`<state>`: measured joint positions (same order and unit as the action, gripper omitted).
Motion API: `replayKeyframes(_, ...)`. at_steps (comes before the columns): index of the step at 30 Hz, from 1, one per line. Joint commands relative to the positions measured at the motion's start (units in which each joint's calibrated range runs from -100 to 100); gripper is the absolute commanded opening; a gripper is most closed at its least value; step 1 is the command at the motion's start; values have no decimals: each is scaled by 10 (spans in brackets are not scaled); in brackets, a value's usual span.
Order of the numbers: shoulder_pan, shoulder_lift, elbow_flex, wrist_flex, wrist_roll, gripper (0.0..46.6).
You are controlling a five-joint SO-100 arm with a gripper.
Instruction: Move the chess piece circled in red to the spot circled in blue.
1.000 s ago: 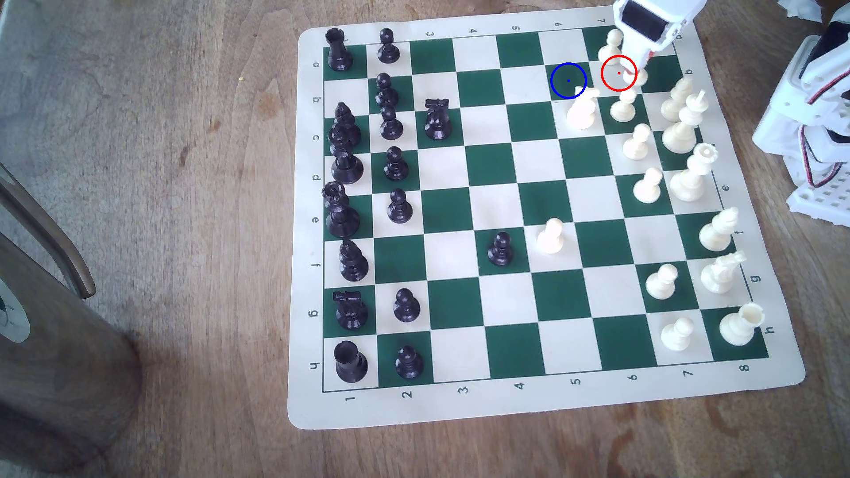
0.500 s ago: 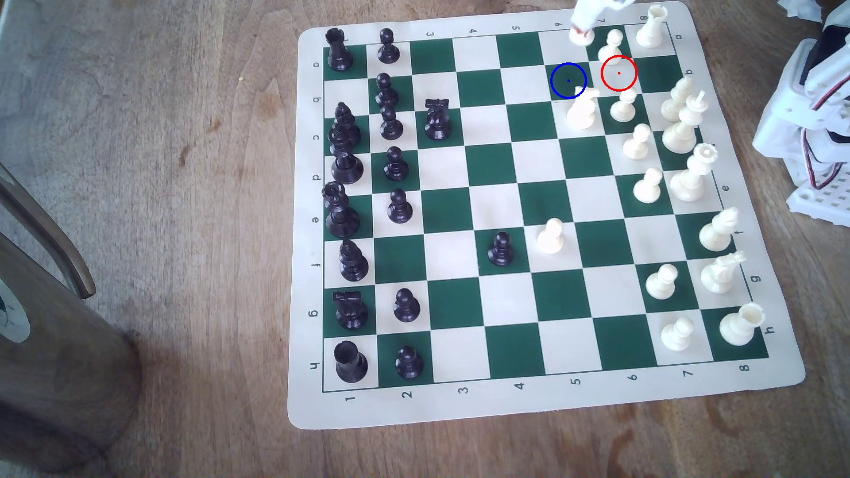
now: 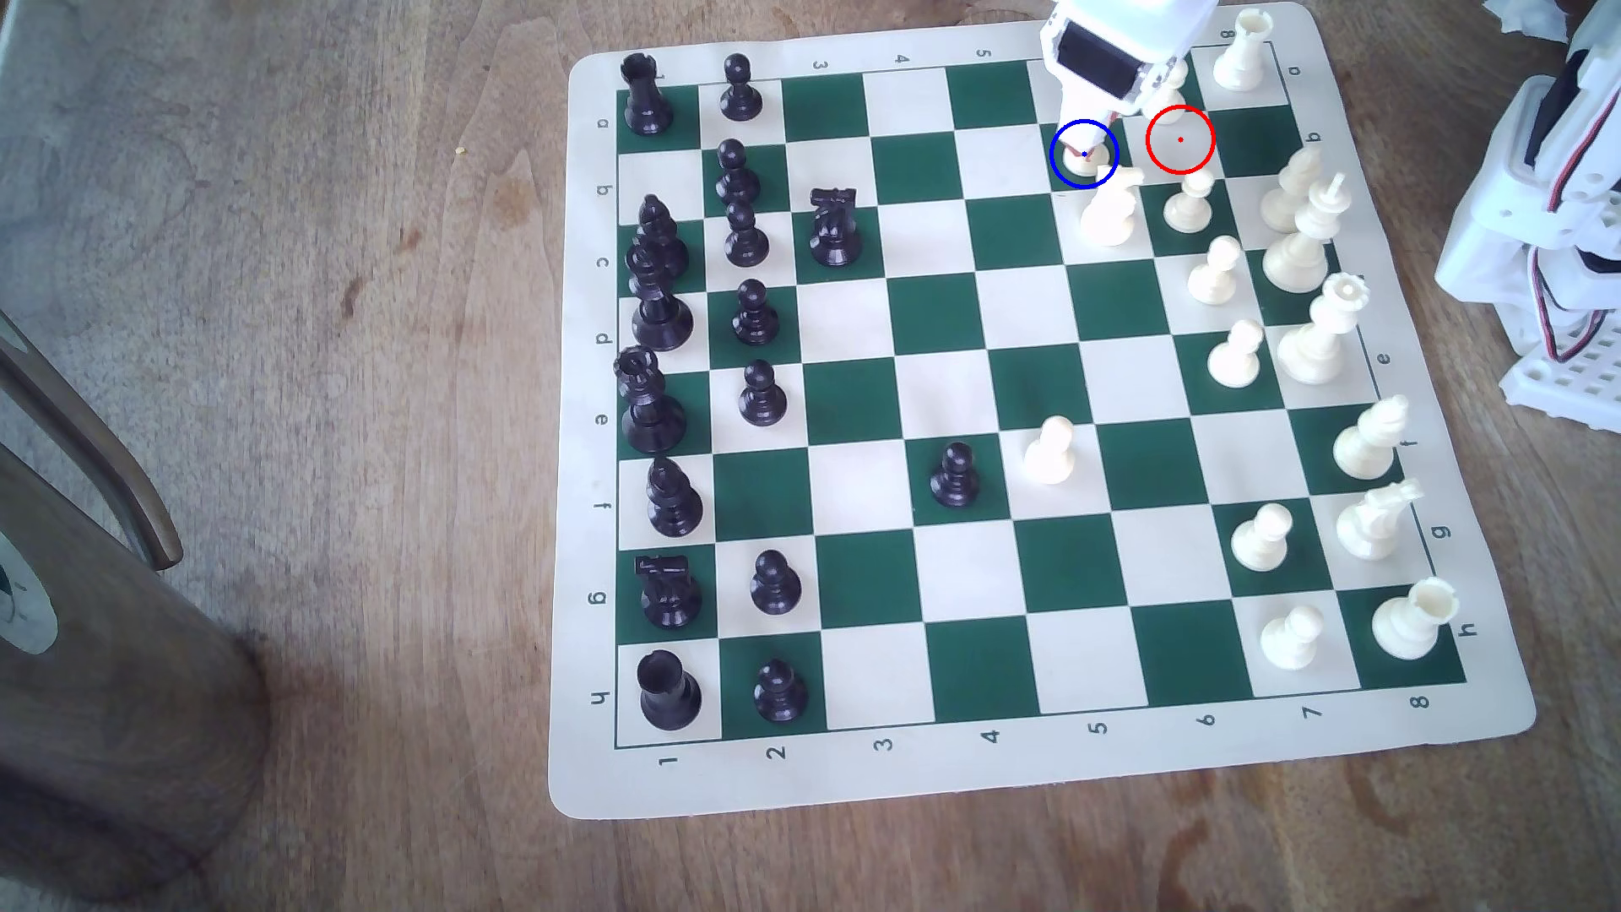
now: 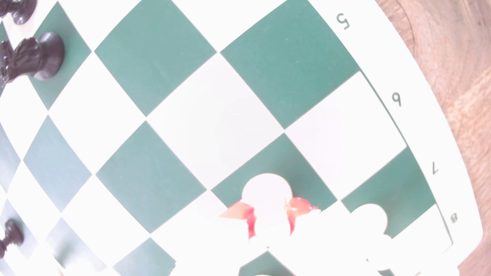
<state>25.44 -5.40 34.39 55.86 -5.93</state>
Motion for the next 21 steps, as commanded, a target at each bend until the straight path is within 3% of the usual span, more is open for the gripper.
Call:
replayKeyframes(1,7,-4,-4,-8,6,1)
replayKeyframes(11,15,-20,17,-11,15,1)
replayKeyframes(12,16,-22,18,-11,16,20)
replayKeyframes(13,18,-24,21,-17,14,78)
replayKeyframes(16,27,-31,35,-39,16,197)
replayKeyframes(21,31,-54,37,-43,18,238)
